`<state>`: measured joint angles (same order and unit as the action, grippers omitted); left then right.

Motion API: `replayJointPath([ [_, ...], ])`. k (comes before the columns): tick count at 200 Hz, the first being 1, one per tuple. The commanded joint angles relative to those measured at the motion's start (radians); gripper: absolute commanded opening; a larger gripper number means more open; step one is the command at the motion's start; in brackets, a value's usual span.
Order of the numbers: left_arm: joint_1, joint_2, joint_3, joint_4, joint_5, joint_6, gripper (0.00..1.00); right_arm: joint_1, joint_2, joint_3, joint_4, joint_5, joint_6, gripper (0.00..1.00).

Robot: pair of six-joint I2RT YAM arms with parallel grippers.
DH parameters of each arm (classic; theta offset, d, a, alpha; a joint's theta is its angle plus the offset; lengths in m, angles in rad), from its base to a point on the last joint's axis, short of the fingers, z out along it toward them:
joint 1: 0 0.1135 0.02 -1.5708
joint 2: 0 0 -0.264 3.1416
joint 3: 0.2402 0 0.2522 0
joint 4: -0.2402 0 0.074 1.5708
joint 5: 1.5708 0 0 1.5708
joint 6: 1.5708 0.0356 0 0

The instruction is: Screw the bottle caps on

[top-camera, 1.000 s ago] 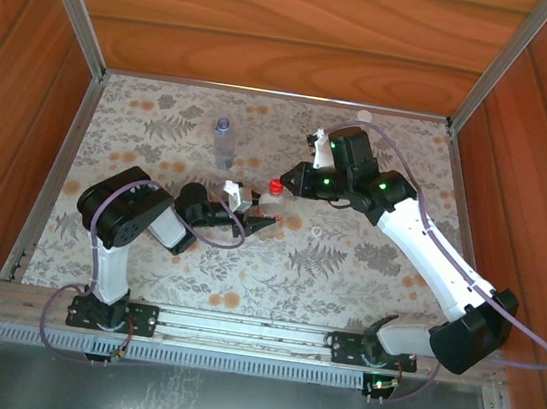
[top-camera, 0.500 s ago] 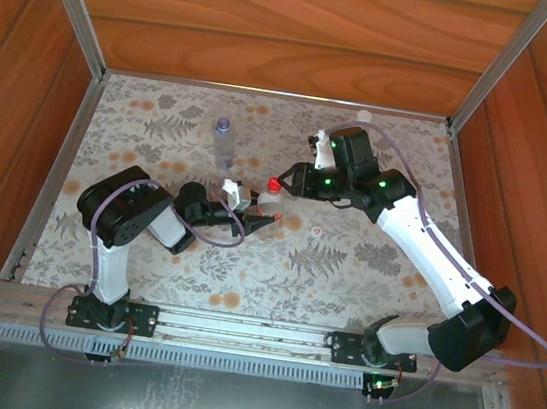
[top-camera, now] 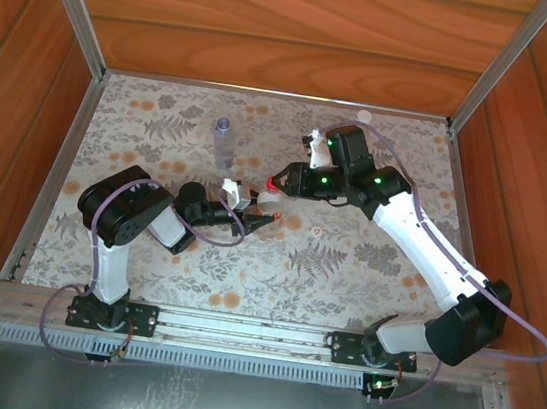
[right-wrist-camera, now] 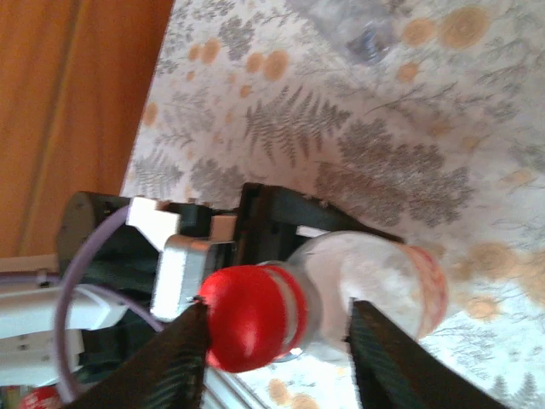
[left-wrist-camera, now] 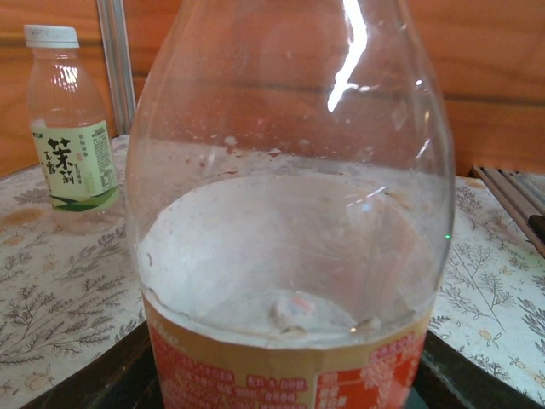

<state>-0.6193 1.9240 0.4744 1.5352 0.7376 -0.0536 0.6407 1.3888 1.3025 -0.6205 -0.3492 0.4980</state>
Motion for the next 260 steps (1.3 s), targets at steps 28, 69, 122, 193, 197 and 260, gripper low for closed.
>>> replayJointPath([
  [28,0.007,0.050,-0.010,-0.119,0.014,-0.015,0.58,-0.001,0.028,0.004,-0.082,0.020,-0.030,0.35],
  [69,0.007,0.044,-0.011,-0.119,0.011,-0.015,0.58,0.000,0.033,0.052,-0.108,0.021,-0.060,0.38],
  [122,0.007,0.046,-0.010,-0.120,0.013,-0.015,0.58,0.000,0.014,0.081,-0.050,0.030,-0.084,0.50],
  [193,0.007,0.047,-0.009,-0.119,0.012,-0.017,0.58,0.000,0.061,0.130,-0.074,0.007,-0.122,0.27],
  [197,0.006,0.047,-0.008,-0.119,0.011,-0.017,0.58,0.000,0.062,0.129,-0.075,0.006,-0.121,0.26],
  [260,0.009,0.046,-0.008,-0.120,0.011,-0.032,0.58,0.000,0.056,0.103,-0.093,-0.013,-0.123,0.14],
])
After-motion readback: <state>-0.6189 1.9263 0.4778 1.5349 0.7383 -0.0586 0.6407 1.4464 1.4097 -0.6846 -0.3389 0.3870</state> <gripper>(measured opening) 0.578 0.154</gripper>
